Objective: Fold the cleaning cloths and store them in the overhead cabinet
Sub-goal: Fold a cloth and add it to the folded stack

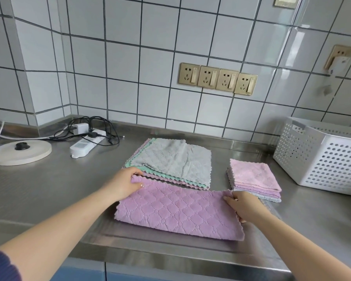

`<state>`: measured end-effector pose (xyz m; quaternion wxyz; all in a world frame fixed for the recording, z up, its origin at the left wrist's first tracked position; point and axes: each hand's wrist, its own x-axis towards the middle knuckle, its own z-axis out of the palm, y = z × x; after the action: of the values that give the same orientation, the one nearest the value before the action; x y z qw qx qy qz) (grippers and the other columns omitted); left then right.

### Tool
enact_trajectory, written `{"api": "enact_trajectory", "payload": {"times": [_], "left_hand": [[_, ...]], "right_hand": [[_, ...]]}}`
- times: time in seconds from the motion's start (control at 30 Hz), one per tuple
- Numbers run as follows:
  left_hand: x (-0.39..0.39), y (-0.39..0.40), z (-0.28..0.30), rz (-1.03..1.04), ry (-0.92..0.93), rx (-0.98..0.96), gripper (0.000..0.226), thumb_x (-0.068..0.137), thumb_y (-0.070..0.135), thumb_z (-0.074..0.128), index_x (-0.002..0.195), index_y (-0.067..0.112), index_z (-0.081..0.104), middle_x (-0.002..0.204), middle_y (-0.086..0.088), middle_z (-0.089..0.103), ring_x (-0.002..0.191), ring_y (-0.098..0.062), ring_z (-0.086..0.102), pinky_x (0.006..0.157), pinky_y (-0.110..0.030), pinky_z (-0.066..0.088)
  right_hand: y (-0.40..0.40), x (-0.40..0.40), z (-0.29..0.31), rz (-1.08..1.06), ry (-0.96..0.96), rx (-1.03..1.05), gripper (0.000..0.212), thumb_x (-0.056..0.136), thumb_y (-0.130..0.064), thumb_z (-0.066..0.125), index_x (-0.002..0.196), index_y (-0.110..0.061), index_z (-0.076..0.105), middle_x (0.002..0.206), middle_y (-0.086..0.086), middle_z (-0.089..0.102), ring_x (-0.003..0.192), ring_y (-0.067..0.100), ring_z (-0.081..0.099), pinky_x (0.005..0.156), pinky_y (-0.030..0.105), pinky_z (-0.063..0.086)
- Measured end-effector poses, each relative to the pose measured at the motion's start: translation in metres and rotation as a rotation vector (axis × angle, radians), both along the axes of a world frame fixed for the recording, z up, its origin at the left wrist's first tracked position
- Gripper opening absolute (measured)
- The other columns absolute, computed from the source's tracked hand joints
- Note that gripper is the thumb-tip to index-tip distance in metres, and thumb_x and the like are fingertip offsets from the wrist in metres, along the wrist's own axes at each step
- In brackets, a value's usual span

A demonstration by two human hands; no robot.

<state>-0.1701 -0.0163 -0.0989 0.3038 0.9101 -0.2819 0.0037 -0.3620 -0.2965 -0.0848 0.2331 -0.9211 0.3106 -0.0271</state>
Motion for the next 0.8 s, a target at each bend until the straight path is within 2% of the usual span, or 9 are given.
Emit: {"api": "enact_trajectory", "payload": {"times": [0.13,0.3,0.33,0.4,0.5,0.57,0.7,0.73,0.8], "left_hand": [[0.005,0.001,-0.004,0.022,-0.002,0.026,0.034,0.083,0.028,0.068,0.116,0.023,0.060,0.126,-0.004,0.057,0.113,-0.019,0.053,0.088,-0.026,0.040],[0.000,-0.004,0.000,-0.002,0.028,-0.002,0.044,0.084,0.023,0.066,0.126,0.018,0.053,0.127,-0.008,0.052,0.109,-0.017,0.051,0.085,-0.023,0.037],[-0.002,-0.006,0.004,0.001,0.028,-0.046,0.047,0.085,0.022,0.066,0.129,0.016,0.050,0.130,-0.009,0.049,0.112,-0.017,0.049,0.090,-0.023,0.036],[-0.010,-0.009,0.014,0.005,-0.023,-0.086,0.047,0.088,0.021,0.061,0.132,0.016,0.048,0.137,-0.008,0.043,0.126,-0.020,0.042,0.103,-0.026,0.030],[-0.033,-0.022,0.025,-0.126,-0.091,-0.059,0.043,0.093,0.020,0.052,0.135,0.017,0.046,0.143,-0.003,0.041,0.132,-0.016,0.037,0.109,-0.026,0.025],[-0.054,-0.037,0.022,-0.255,-0.135,0.002,0.044,0.095,0.018,0.045,0.140,0.016,0.041,0.148,-0.002,0.036,0.137,-0.014,0.032,0.114,-0.026,0.021],[-0.083,-0.062,-0.004,-0.333,-0.252,0.248,0.051,0.096,0.017,0.033,0.147,0.014,0.024,0.156,-0.001,0.022,0.145,-0.014,0.015,0.119,-0.030,0.010],[-0.084,-0.063,-0.012,-0.310,-0.252,0.302,0.053,0.096,0.019,0.031,0.148,0.015,0.021,0.157,-0.001,0.018,0.145,-0.014,0.013,0.119,-0.032,0.009],[-0.083,-0.059,-0.023,-0.249,-0.232,0.376,0.053,0.098,0.028,0.027,0.149,0.018,0.018,0.159,0.001,0.012,0.146,-0.013,0.009,0.119,-0.036,0.008]], "right_hand": [[-0.004,0.006,-0.001,0.004,0.025,-0.002,0.027,0.096,-0.034,0.044,0.091,-0.014,0.061,0.057,0.003,0.060,0.043,0.017,0.056,0.044,0.020,0.048],[-0.006,0.006,0.000,0.006,0.085,-0.070,0.027,0.095,-0.034,0.045,0.091,-0.013,0.061,0.058,0.001,0.062,0.045,0.014,0.059,0.045,0.017,0.047],[-0.005,0.004,0.002,0.000,0.096,-0.106,0.027,0.094,-0.036,0.046,0.096,-0.014,0.061,0.065,0.002,0.066,0.053,0.016,0.063,0.051,0.020,0.050],[-0.003,0.000,0.007,-0.008,0.098,-0.273,0.035,0.093,-0.041,0.048,0.116,-0.016,0.052,0.100,0.006,0.066,0.081,0.023,0.065,0.067,0.029,0.049],[0.015,0.000,0.014,0.100,-0.023,-0.404,0.056,0.092,-0.046,0.049,0.139,-0.018,0.035,0.136,0.006,0.043,0.113,0.025,0.055,0.087,0.037,0.048],[0.041,0.008,0.012,0.259,-0.082,-0.405,0.056,0.093,-0.044,0.047,0.143,-0.020,0.033,0.146,0.004,0.036,0.125,0.023,0.047,0.103,0.041,0.042],[0.089,0.032,-0.016,0.418,-0.057,-0.348,0.049,0.093,-0.039,0.039,0.140,-0.025,0.038,0.147,0.001,0.036,0.133,0.024,0.038,0.108,0.041,0.031],[0.096,0.036,-0.024,0.413,-0.034,-0.330,0.052,0.091,-0.042,0.031,0.140,-0.025,0.036,0.148,0.000,0.035,0.136,0.023,0.034,0.110,0.042,0.028],[0.102,0.037,-0.037,0.405,-0.006,-0.331,0.076,0.077,-0.054,0.006,0.144,-0.028,0.030,0.154,0.000,0.026,0.143,0.018,0.022,0.114,0.044,0.020]]}}
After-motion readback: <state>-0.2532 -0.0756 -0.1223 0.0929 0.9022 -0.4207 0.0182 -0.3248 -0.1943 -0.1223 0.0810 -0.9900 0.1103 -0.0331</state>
